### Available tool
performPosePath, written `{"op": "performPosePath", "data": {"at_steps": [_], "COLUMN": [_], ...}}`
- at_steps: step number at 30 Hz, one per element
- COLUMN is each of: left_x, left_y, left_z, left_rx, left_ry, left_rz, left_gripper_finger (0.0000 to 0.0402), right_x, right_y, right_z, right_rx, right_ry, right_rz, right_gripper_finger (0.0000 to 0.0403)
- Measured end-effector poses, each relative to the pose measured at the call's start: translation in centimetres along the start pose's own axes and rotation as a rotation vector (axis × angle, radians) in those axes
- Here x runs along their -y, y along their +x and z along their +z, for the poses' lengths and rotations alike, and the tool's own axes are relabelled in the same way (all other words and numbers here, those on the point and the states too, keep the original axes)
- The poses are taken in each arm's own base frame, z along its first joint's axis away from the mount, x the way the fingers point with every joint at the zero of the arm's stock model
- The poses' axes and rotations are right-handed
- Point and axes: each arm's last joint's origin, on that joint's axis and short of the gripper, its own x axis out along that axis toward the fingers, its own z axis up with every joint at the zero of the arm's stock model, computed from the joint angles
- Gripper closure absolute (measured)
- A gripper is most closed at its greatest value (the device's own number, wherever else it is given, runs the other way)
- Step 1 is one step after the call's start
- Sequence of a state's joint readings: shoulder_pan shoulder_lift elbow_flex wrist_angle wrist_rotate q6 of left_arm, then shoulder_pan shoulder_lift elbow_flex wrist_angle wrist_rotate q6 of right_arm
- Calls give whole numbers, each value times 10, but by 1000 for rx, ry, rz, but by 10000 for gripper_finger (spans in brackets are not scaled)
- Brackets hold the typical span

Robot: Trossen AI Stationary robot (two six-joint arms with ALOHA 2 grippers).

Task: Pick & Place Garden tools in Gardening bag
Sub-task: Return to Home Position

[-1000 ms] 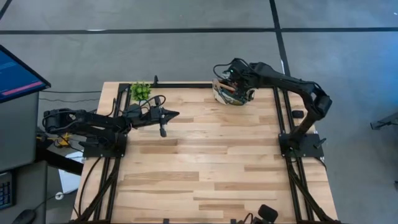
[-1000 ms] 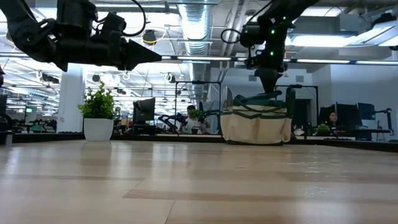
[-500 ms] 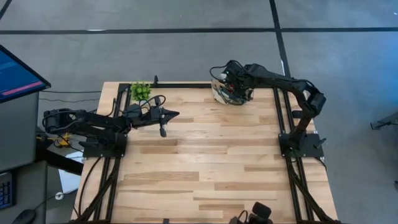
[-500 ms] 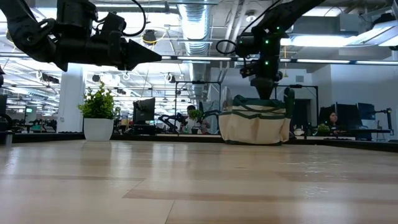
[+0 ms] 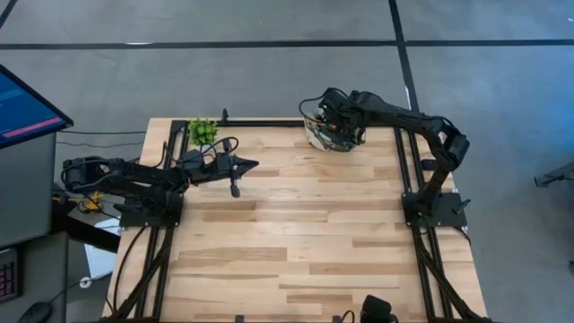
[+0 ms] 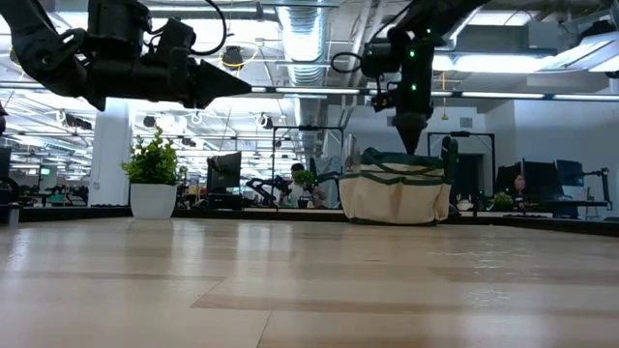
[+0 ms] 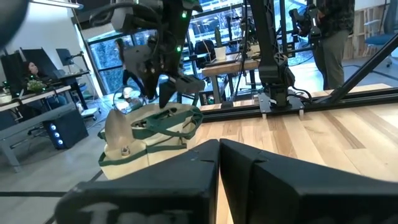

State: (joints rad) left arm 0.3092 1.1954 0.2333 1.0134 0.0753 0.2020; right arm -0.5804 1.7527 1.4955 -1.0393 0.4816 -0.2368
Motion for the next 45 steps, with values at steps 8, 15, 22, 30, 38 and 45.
{"op": "performPosePath", "data": {"at_steps": [8, 15, 22, 30, 38, 45], "left_x": [-1, -2, -3, 1, 1, -7], "left_y": [-2, -12, -24, -32, -33, -42], "left_z": [6, 17, 26, 31, 32, 43], "left_rx": [30, 48, 25, 28, 39, 111], "left_ry": [-27, -79, -138, -169, -188, -165], "left_rz": [6, -17, -26, -144, -163, -120], "left_gripper_finger": [399, 399, 399, 399, 399, 399], "right_x": [16, 26, 12, -23, -45, -47], "right_y": [-40, -81, -136, -139, -116, -111], "right_z": [4, -15, -42, -98, -155, -196], "right_rx": [2, 165, 578, 892, 1050, 1208], "right_ry": [45, 96, 97, 31, 116, 194], "right_rz": [-9, 188, 292, 438, 484, 471], "right_gripper_finger": [374, 397, 401, 402, 402, 403]}}
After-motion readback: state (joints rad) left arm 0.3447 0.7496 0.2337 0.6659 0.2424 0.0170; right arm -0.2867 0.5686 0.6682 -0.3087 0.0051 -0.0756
